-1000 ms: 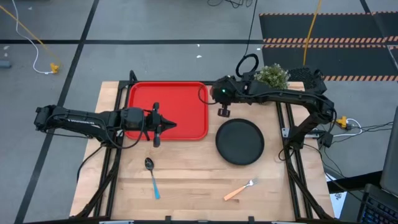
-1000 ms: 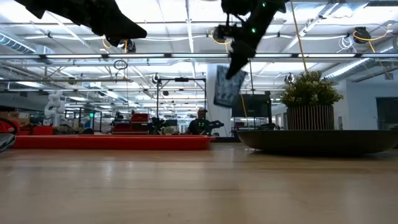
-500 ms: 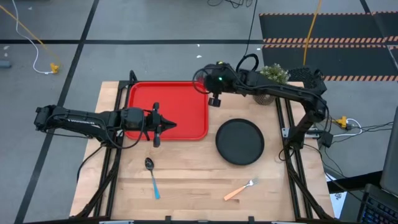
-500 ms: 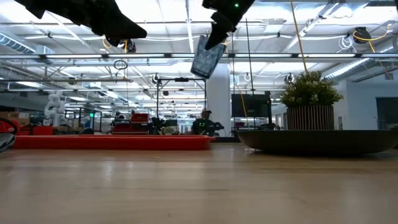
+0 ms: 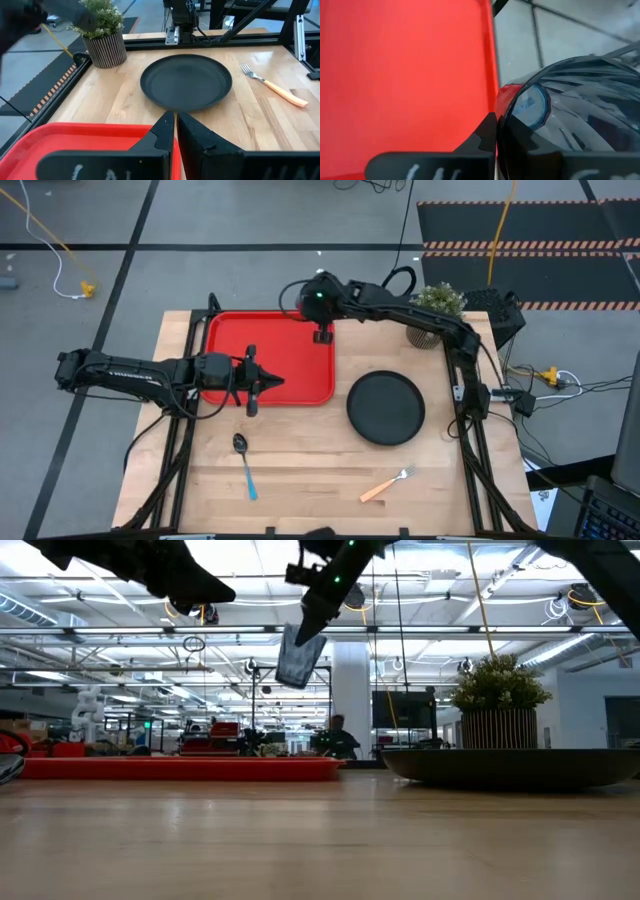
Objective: Pick and place plate/cup/fork/spoon on tray
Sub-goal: Put the black cup on the top right of the red tray
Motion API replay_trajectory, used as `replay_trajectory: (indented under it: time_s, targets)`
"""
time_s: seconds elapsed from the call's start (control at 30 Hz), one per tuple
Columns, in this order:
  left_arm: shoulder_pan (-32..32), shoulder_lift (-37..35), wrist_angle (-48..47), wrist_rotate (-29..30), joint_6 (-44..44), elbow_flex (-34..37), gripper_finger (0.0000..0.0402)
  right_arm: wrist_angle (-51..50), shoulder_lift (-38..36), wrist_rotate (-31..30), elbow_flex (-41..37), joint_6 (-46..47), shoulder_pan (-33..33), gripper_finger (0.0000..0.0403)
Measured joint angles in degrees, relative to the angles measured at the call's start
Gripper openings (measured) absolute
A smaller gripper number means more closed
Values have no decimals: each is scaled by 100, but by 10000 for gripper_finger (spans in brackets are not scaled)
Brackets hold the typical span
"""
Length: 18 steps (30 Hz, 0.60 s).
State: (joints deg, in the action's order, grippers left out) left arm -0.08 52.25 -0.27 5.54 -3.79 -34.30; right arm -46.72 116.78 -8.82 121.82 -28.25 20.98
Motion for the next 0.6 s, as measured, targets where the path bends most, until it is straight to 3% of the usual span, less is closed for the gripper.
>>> replay_trajectory:
  time_s: [0.6]
  targets:
    - [0, -1, -85, 0, -7, 0, 26, -659, 986, 940, 130, 28, 490, 6]
